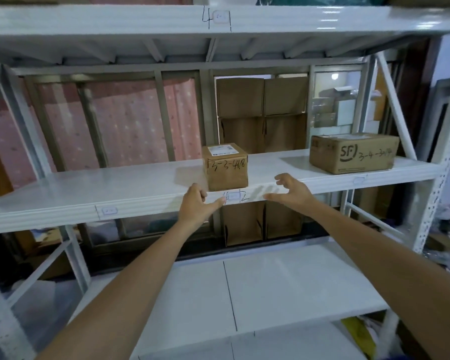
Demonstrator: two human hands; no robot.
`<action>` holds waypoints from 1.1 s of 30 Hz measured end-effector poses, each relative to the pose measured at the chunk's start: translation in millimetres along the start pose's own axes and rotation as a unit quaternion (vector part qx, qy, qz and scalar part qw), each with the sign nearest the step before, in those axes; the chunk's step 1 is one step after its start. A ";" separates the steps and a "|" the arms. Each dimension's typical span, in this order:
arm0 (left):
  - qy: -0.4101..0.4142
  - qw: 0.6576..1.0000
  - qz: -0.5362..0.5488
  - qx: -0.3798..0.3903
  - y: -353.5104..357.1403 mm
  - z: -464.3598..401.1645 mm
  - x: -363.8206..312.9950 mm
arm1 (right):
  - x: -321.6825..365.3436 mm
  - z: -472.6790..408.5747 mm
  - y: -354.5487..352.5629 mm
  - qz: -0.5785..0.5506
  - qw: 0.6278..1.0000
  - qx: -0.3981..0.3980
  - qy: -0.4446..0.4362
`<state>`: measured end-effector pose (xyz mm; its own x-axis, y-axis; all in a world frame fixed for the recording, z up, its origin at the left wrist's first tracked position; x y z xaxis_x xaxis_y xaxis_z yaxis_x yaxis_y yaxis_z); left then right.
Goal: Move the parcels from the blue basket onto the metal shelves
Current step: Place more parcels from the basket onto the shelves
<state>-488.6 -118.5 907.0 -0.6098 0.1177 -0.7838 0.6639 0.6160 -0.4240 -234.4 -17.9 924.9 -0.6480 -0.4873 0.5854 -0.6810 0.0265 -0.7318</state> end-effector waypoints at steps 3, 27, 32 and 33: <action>-0.036 0.996 -0.016 0.084 19.6 24.8 -22.0 | -21.9 26.0 -26.6 -0.005 0.999 0.039 0.031; -0.071 0.955 0.002 0.288 367.0 208.9 -200.6 | -368.2 236.6 -237.2 0.086 0.982 0.088 0.143; -0.098 0.946 0.008 0.309 442.8 189.8 -176.4 | -431.0 210.7 -232.5 0.106 0.974 0.108 0.166; -0.108 0.944 0.013 0.310 457.6 188.2 -170.3 | -442.5 204.5 -230.8 0.112 0.971 0.118 0.176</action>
<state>0.6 -3.3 760.9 -0.5309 -0.0770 -0.8440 0.8447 0.0318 -0.5342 279.2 13.1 763.4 -0.8759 -0.1628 0.4542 -0.4387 -0.1234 -0.8901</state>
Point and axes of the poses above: each hand's wrist, its own z-axis away from the middle knuckle, its own y-axis out of the palm, x = y × z, the point moved 1 cm from there along -z, towards the middle knuckle, and after that the axes turned 9 degrees about z, right-handed, at the moved point
